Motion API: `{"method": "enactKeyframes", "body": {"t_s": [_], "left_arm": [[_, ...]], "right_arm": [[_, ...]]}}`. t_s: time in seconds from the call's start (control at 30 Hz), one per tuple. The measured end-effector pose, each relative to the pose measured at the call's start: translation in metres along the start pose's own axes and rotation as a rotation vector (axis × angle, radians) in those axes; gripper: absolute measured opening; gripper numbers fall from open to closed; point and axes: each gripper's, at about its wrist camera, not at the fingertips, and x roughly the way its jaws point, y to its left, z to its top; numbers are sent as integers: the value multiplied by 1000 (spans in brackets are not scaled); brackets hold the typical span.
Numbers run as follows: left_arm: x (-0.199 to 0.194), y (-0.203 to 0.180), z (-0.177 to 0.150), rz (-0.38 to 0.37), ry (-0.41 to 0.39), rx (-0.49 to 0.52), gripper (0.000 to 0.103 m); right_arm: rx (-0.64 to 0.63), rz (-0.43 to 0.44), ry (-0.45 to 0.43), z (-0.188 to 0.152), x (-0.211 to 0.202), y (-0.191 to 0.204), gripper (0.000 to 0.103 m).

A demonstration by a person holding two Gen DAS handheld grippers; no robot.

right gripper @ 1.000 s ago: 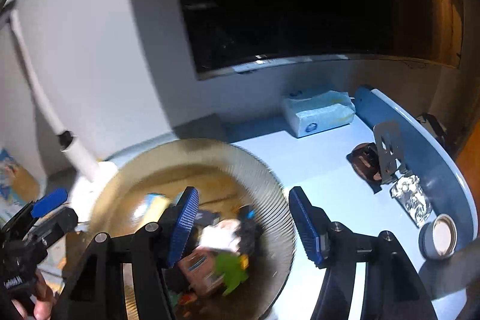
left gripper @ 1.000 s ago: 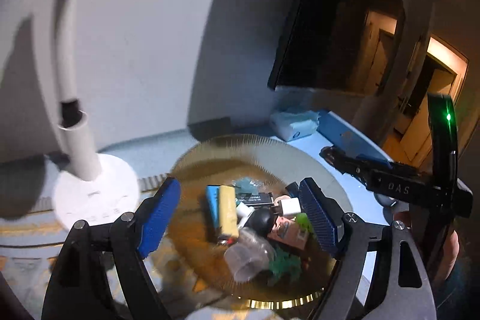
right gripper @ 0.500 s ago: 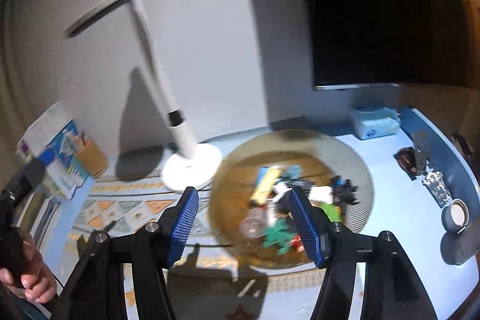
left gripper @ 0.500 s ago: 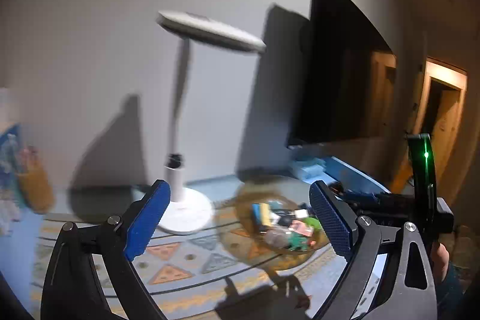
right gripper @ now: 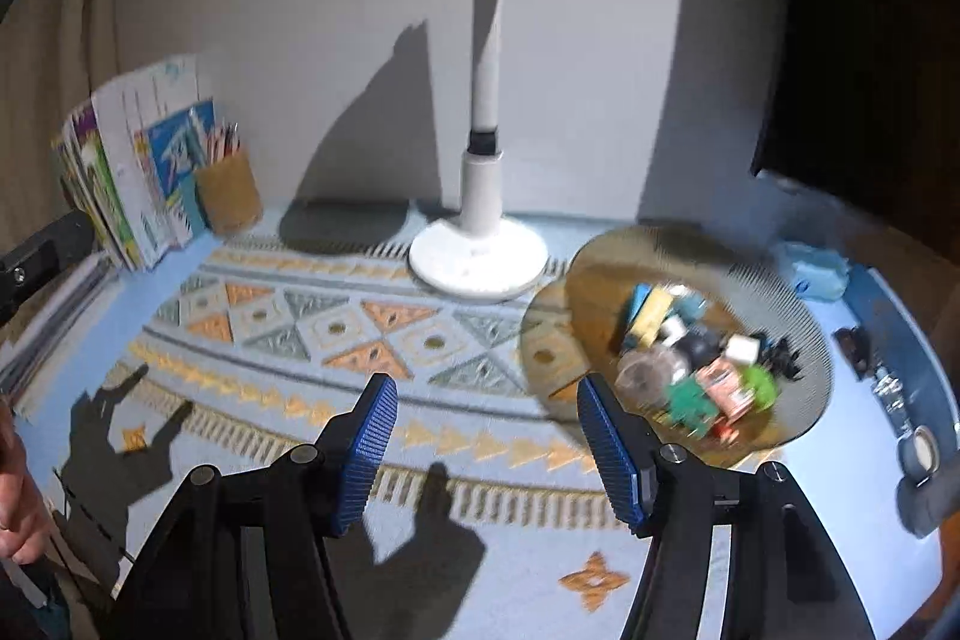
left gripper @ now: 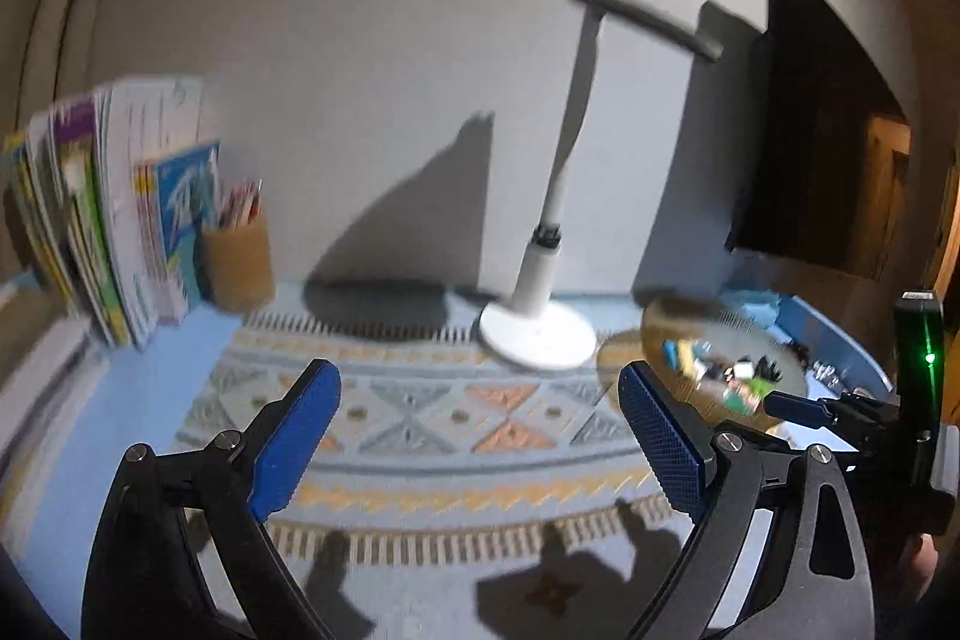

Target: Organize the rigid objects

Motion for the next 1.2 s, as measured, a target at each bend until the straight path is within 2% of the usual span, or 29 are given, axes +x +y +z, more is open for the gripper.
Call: {"method": "enactKeyframes", "body": {"t_s": [0.27, 0.43, 1.2], "left_arm": [[49, 3, -54, 70, 144, 49, 94], [71, 4, -74, 79, 198, 53, 94], [100, 11, -89, 118, 326, 24, 94]], "right_arm": [[21, 11, 98, -22, 45, 6, 61], [40, -1, 148, -32, 70, 2, 61], [105, -22, 273, -49, 121, -23, 61]]}}
